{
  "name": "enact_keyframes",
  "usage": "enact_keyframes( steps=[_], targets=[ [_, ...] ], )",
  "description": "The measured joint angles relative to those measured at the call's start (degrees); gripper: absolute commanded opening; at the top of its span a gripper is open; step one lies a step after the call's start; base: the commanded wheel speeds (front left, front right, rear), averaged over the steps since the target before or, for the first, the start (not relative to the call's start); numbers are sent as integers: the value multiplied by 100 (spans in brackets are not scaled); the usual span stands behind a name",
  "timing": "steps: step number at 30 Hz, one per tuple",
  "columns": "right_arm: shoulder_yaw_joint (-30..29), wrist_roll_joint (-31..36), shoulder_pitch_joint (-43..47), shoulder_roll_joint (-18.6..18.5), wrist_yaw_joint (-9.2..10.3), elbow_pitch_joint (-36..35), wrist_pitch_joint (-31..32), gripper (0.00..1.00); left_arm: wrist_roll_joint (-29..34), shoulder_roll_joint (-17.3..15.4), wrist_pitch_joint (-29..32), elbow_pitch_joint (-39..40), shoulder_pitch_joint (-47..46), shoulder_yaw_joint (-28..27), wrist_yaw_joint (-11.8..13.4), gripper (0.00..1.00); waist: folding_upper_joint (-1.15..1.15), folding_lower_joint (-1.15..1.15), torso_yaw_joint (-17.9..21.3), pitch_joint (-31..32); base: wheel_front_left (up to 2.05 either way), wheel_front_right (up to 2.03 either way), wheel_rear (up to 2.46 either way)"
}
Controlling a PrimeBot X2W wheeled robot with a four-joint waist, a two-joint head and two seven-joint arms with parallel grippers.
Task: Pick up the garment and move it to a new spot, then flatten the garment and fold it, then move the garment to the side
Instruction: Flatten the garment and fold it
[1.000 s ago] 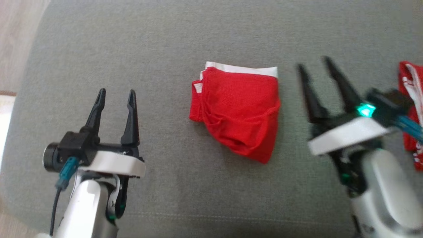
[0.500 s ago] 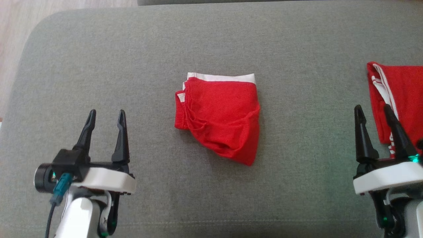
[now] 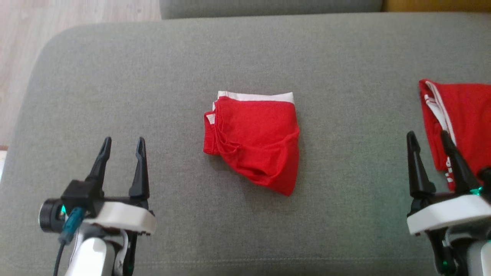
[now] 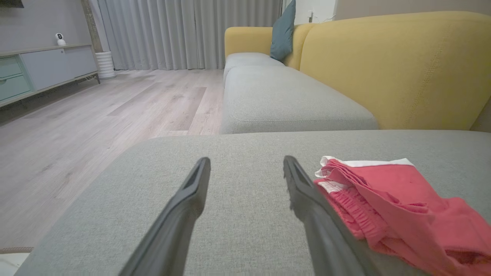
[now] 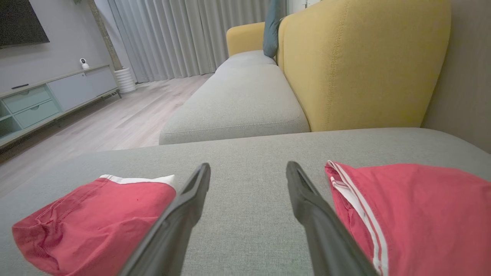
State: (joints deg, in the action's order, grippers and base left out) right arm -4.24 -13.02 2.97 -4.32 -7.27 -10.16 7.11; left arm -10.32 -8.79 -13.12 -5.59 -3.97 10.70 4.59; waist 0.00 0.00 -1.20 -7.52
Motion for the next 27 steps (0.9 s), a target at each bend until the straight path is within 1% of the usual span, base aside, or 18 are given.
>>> enact_keyframes(
  steps=[3, 14, 23, 27],
  targets=[
    [23, 0, 112, -1, 0, -4, 9, 100, 0, -14, 26, 8, 135, 18, 46, 100, 0, 0, 8, 130, 0, 0, 0],
    [156, 0, 512, -3, 0, -31, 178, 100, -2, -105, 188, 86, 566, 144, 55, 100, 0, 0, 30, 607, 0, 0, 0],
    [170, 0, 604, -5, 0, -76, 256, 100, -2, -153, 276, 189, 677, 166, 149, 100, 0, 0, 25, 690, 0, 0, 0],
    [168, 0, 604, -5, 0, -85, 257, 100, -2, -166, 298, 204, 715, 171, 153, 100, 0, 0, 17, 678, 0, 0, 0]
  ],
)
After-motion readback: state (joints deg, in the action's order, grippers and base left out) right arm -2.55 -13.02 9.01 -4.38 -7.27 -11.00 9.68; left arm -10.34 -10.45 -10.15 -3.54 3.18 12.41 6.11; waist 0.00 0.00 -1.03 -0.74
